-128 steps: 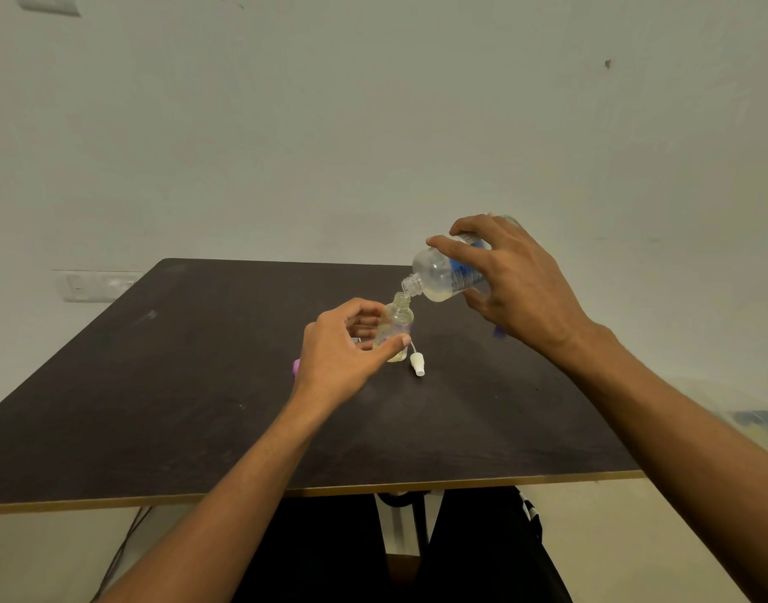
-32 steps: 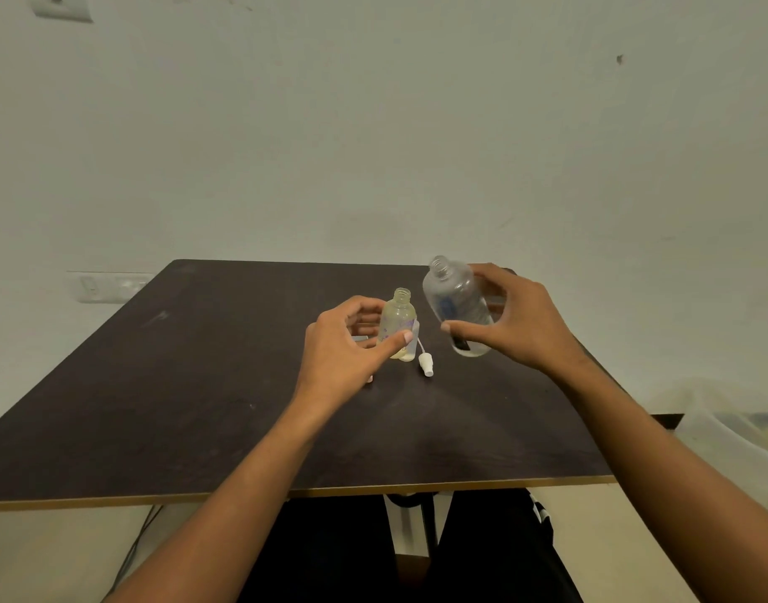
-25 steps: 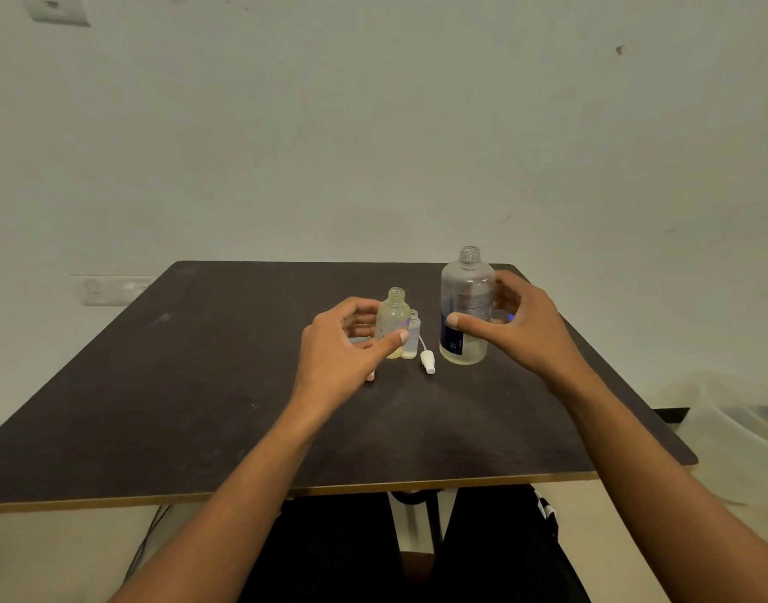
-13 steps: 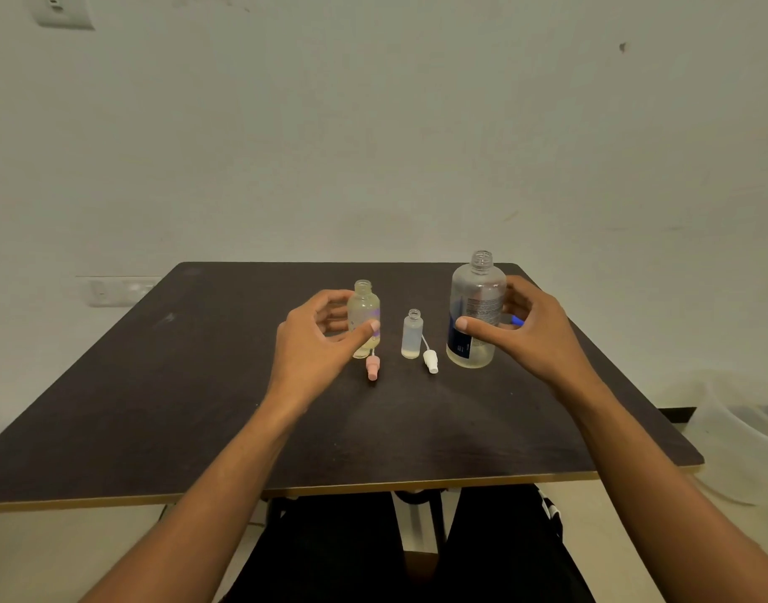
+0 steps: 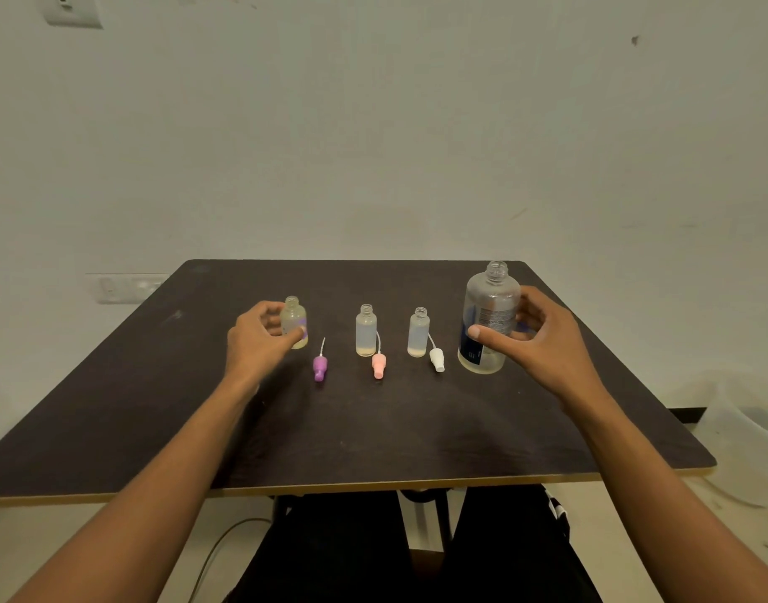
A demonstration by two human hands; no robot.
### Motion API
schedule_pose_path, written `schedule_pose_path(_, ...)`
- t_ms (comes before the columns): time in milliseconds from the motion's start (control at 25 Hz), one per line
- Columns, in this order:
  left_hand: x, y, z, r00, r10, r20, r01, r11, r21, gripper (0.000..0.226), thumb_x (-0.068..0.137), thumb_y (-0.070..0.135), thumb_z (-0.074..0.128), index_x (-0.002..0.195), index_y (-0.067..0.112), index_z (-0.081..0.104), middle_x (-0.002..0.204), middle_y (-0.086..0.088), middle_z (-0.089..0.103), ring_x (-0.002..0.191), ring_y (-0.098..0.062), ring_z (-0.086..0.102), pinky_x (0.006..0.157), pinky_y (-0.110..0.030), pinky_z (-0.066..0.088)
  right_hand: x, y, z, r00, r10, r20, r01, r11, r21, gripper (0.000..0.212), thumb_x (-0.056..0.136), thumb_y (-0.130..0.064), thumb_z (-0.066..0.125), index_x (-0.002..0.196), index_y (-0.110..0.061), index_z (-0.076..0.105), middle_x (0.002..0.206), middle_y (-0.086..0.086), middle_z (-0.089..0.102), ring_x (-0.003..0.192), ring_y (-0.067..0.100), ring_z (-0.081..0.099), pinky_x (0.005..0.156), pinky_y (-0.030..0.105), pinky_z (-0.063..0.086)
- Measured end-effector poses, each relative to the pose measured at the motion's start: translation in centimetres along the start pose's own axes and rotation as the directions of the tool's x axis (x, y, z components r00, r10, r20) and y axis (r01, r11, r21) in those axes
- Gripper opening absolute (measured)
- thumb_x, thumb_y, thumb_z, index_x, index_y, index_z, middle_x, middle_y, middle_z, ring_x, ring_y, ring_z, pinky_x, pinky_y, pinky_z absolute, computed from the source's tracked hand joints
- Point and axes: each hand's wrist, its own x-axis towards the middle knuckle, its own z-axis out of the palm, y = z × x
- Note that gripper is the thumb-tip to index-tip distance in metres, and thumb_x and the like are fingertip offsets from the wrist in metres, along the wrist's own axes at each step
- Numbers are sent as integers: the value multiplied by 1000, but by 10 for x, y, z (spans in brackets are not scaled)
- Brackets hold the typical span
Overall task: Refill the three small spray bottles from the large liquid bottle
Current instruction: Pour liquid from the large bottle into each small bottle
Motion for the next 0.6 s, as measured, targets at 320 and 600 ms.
schedule_pose_path(320, 7, -19, 8, 999, -44, -24, 45, 998, 51, 44, 80, 16, 88, 119, 20, 68, 109, 1, 76, 95, -10, 73, 89, -33, 60, -3, 10, -4, 1000, 3, -31, -3, 1000, 1, 79, 70, -58, 86, 139, -29, 59, 133, -7, 67, 121, 14, 65, 91, 15, 52)
schedule_pose_path(600, 6, -18, 1, 1000, -11, 18, 9, 995, 99, 68, 81, 25, 89, 141, 19, 58, 135, -3, 69, 121, -19, 67, 106, -41, 54, -2, 12, -7, 999, 19, -41, -19, 1000, 8, 79, 70, -58, 86, 139, -31, 58, 134, -9, 66, 121, 13, 65, 89, 11, 49)
